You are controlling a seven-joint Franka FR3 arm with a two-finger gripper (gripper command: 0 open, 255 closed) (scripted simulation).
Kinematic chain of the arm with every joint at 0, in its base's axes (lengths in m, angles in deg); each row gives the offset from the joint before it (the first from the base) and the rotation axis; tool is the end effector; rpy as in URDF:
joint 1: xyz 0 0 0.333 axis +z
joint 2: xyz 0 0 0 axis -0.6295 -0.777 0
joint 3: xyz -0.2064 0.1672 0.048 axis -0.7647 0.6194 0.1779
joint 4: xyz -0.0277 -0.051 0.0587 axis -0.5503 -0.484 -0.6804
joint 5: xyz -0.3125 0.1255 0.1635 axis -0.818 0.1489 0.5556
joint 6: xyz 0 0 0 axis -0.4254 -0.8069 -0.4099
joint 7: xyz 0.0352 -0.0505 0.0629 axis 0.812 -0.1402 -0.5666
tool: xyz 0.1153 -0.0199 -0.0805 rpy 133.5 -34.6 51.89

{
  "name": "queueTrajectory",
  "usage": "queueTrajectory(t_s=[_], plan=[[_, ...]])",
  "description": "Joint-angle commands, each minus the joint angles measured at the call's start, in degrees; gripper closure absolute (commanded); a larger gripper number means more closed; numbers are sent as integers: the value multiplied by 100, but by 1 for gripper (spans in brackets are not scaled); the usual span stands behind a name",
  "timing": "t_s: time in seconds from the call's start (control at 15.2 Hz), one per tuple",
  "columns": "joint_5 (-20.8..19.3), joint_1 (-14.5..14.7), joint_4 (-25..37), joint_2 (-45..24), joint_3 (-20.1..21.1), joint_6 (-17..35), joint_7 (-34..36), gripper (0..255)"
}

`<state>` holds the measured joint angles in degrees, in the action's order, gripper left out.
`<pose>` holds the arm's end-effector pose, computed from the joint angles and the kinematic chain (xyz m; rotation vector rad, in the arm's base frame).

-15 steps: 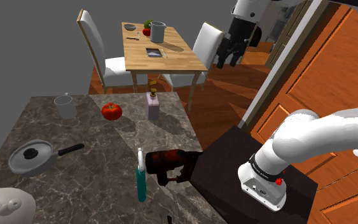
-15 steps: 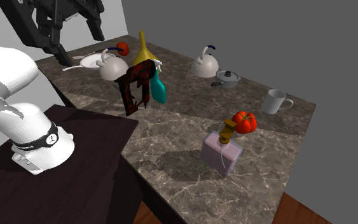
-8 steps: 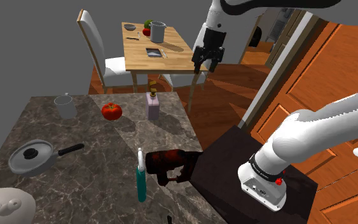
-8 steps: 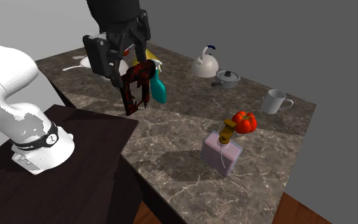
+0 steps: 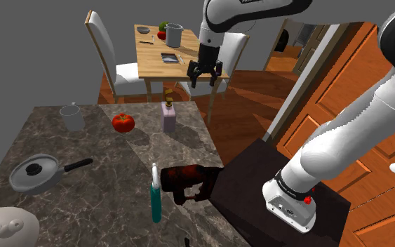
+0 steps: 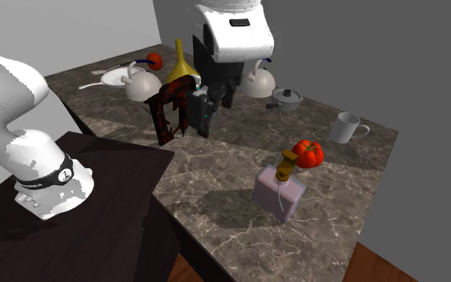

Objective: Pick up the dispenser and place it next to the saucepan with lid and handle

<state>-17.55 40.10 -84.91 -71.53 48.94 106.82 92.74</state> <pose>0.4811 0.0689 0.4021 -3.0229 0.3396 0.1915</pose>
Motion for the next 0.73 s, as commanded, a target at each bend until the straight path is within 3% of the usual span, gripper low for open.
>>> queueTrajectory(t_s=[0.0, 0.66], plan=[[-26, 13, 259, -450, 47, 134, 202, 0], [-211, 128, 2087, -2805, 46, 337, 1045, 0]])
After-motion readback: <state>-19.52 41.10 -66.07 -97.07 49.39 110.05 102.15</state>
